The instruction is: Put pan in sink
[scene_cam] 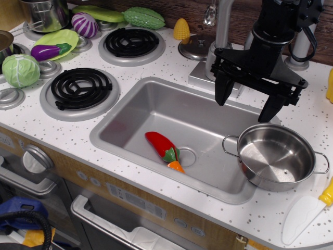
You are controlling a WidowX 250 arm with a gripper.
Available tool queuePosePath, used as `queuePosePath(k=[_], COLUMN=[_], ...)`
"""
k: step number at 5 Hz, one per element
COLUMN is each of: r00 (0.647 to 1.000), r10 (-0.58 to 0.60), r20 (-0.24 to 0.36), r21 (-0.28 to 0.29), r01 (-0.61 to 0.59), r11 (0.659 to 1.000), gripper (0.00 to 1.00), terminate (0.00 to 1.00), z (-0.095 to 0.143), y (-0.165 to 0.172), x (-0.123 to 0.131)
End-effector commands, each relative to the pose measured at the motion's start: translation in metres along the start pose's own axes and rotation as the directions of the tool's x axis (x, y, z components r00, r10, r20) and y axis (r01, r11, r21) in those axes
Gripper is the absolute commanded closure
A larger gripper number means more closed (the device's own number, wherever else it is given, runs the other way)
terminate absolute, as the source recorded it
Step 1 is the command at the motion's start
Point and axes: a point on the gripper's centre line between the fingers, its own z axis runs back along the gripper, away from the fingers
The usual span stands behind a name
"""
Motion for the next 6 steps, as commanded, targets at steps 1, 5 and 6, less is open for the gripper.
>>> queuePosePath(k=[1,5,6], r00=[1.000,0.965,0.958], r10=[0.000,-0.230,-0.250], r20=[0.000,0.129,0.143], r21=[0.000,-0.047,-0.071], r01=[0.000,0.237,0.262], r11=[1.000,0.970,0.963], gripper=[0.00,0.00,0.00], terminate=[0.00,0.00,0.00], z=[0.000,-0.041,-0.053], y=[0.000,-0.015,-0.014], x=[0.000,0.035,0.036])
